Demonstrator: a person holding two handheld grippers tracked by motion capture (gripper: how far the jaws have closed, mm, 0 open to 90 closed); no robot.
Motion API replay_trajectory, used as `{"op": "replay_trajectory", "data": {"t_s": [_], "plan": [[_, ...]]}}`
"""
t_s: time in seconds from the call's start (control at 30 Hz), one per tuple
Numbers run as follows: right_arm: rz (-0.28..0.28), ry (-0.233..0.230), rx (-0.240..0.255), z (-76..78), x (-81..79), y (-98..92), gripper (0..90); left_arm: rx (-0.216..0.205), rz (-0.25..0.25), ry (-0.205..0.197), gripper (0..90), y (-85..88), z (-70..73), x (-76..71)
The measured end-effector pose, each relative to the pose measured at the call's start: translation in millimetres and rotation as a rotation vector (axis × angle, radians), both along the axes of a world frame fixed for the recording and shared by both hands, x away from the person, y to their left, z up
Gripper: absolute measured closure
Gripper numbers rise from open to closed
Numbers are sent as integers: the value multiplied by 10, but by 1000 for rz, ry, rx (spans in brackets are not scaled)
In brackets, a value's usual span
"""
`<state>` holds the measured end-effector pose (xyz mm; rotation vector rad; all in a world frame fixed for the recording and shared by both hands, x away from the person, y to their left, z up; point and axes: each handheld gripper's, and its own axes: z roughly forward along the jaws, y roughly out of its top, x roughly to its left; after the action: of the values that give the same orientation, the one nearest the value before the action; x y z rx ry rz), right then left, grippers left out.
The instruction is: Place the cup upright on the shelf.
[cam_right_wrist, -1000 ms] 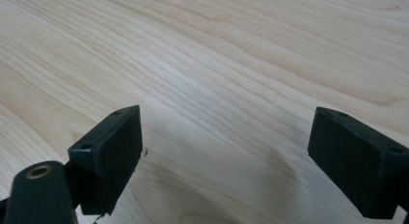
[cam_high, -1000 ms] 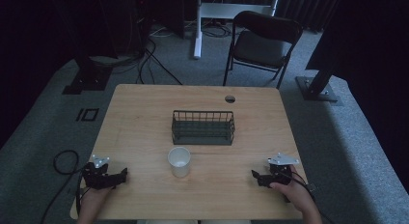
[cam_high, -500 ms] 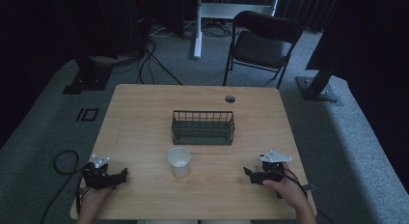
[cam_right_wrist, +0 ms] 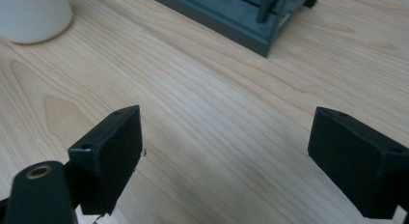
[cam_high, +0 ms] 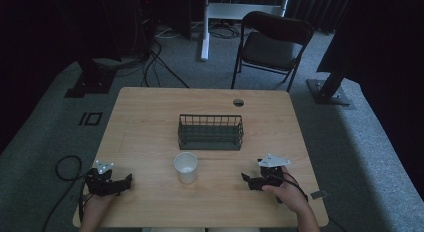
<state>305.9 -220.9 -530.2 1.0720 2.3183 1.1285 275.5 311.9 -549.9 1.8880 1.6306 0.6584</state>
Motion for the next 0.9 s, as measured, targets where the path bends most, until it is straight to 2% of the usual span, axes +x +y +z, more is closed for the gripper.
{"op": "replay_trajectory", "data": {"t_s": [0.17, 0.53, 0.9], "plan": [[18, -3, -7, -6, 8, 73, 130, 0, 0, 0, 9, 0, 0, 0], [66, -23, 11, 44, 9, 275, 130, 0, 0, 0, 9, 0, 0, 0], [148, -28, 17, 50, -19, 537, 130, 0, -3, 0, 9, 3, 0, 2]]}}
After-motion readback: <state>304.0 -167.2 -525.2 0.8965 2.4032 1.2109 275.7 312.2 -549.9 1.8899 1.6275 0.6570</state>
